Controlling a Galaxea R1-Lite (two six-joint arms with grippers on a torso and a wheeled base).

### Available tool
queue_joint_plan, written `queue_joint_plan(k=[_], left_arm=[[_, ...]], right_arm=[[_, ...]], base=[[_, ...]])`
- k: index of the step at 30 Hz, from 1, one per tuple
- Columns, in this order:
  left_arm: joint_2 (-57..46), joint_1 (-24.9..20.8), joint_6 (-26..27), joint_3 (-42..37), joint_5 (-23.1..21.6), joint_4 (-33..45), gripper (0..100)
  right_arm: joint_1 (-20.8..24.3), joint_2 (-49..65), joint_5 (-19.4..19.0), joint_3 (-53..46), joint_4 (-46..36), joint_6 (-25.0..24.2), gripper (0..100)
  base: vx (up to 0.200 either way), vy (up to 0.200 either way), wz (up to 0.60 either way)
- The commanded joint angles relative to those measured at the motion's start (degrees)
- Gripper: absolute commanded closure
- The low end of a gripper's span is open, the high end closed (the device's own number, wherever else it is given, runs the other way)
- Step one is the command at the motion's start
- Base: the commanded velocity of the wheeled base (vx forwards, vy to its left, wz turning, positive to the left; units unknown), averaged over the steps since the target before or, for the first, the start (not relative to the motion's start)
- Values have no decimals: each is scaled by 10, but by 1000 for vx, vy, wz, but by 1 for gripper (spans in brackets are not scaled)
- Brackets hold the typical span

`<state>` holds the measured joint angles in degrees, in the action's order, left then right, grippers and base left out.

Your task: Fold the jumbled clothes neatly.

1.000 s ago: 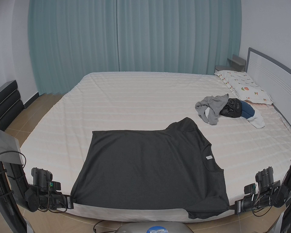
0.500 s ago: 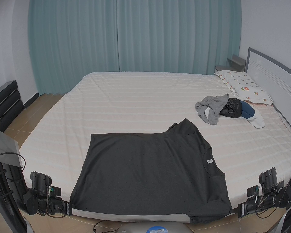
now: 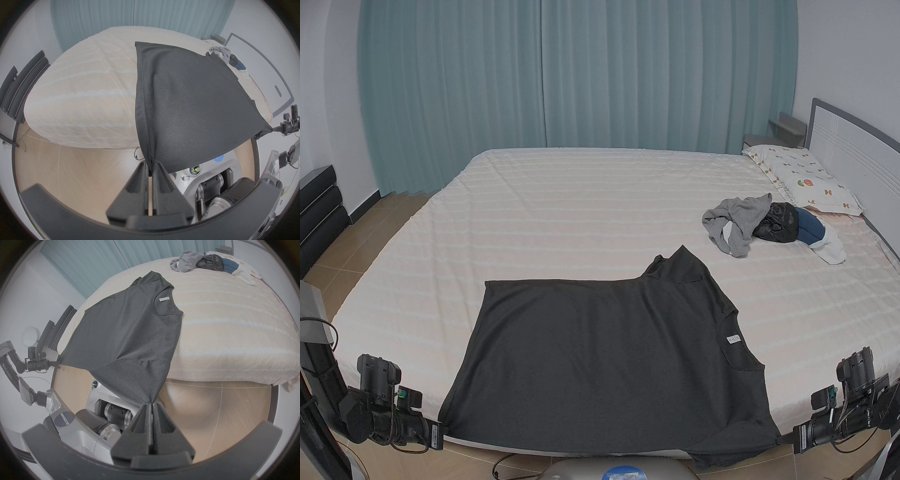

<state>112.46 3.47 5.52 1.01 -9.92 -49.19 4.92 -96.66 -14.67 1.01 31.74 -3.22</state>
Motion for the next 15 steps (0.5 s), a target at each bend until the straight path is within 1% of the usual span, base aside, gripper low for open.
queue_joint_plan(k=[1,6,10,15], left_arm=[[-44,-2,11,-7,3,28,100],[-50,-2,24,-7,4,42,100],[-50,-2,23,-5,4,38,100],[-51,0,16,18,4,28,100]], right_arm=[[0,16,0,-10,-20,13,100],[0,30,1,-10,-34,25,100],[-4,34,0,-7,-16,24,100],[-7,35,-2,15,13,19,100]], base=[[0,0,0],[0,0,0],[0,0,0],[0,0,0]])
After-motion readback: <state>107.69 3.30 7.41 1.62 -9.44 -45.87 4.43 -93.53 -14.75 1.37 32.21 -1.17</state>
